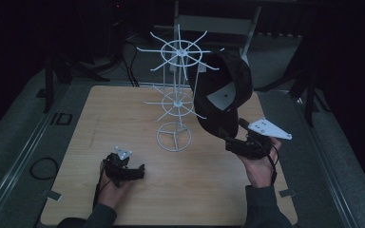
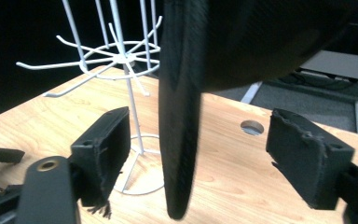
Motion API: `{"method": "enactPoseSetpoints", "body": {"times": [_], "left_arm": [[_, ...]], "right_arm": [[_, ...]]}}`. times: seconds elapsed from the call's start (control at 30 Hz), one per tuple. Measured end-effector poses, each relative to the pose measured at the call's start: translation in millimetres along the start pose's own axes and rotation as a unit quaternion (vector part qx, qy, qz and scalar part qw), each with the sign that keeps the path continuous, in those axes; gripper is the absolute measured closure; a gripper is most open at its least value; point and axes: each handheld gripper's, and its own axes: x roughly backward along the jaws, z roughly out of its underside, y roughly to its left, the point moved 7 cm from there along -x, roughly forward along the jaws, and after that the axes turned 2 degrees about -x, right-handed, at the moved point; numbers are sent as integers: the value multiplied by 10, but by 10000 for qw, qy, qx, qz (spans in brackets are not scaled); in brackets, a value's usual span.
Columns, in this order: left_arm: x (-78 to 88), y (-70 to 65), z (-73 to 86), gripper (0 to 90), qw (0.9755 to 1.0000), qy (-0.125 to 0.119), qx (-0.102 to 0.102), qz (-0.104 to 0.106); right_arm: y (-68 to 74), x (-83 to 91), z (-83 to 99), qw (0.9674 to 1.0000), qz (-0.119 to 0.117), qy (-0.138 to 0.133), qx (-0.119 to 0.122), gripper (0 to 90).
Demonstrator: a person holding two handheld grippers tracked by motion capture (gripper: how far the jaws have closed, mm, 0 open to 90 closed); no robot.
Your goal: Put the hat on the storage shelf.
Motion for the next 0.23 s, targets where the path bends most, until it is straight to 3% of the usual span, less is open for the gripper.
{"method": "enactPoseSetpoints", "body": {"times": [0.23], "left_arm": [[0,0,0,2,10000,-2,2,-3]], "right_arm": [[14,4,80,9997,-120,120,-199,134]]}}
